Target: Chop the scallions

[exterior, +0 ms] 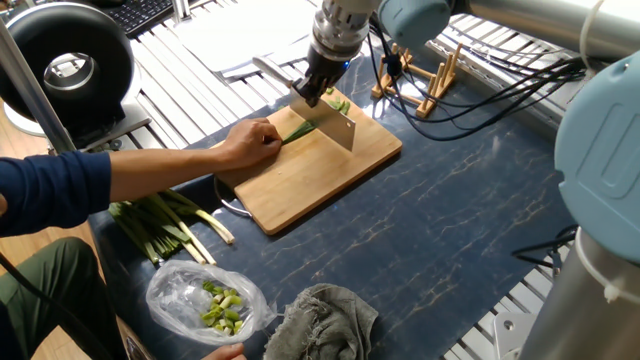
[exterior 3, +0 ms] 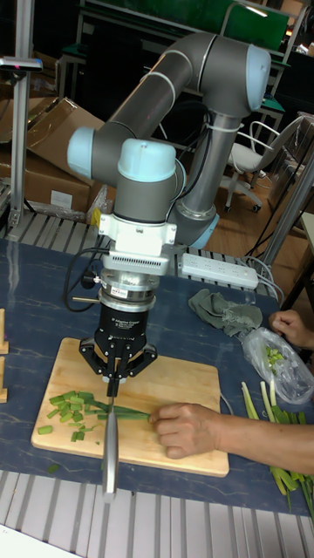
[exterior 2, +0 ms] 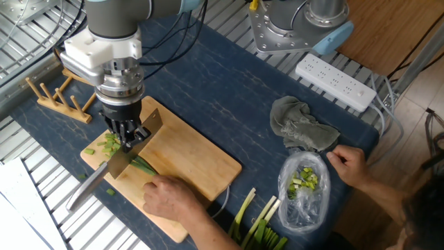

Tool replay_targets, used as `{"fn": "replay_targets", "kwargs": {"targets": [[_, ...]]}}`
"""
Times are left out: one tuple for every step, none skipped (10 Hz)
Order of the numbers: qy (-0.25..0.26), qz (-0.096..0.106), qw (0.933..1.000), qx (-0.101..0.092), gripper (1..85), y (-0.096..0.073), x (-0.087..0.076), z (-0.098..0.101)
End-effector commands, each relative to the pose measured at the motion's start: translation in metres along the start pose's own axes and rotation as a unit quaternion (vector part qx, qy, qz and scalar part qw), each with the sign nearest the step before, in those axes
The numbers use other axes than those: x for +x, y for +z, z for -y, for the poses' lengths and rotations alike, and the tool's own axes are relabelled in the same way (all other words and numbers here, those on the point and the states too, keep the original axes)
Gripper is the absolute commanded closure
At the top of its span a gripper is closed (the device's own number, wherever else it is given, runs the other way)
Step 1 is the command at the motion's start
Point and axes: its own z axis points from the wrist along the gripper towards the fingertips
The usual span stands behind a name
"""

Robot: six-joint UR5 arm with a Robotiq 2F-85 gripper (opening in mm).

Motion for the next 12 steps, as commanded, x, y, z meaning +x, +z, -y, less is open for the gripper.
{"fn": "replay_targets", "kwargs": {"targets": [[0.001,0.003,1.0,-0.005,84.3,-0.002,0.005,0.0],[0.001,0.005,1.0,-0.006,84.3,-0.001,0.003,0.0],[0.0,0.009,0.9999,-0.008,84.3,0.0,0.0,-0.001],[0.0,0.012,0.9999,-0.011,84.3,0.001,-0.004,-0.001],[0.001,0.013,0.9998,-0.013,84.3,0.002,-0.006,-0.003],[0.001,0.013,0.9998,-0.014,84.3,0.001,-0.008,-0.002],[-0.001,0.014,0.9997,-0.019,84.3,-0.001,-0.011,-0.001],[-0.001,0.015,0.9996,-0.024,84.3,-0.002,-0.014,-0.001],[-0.002,0.019,0.9996,-0.023,84.3,0.0,-0.019,0.0],[0.003,0.026,0.9994,-0.022,84.3,0.005,-0.026,-0.002],[0.01,0.029,0.9994,-0.017,84.3,0.01,-0.035,-0.007],[0.014,0.031,0.9993,-0.017,84.3,0.012,-0.041,-0.012]]}}
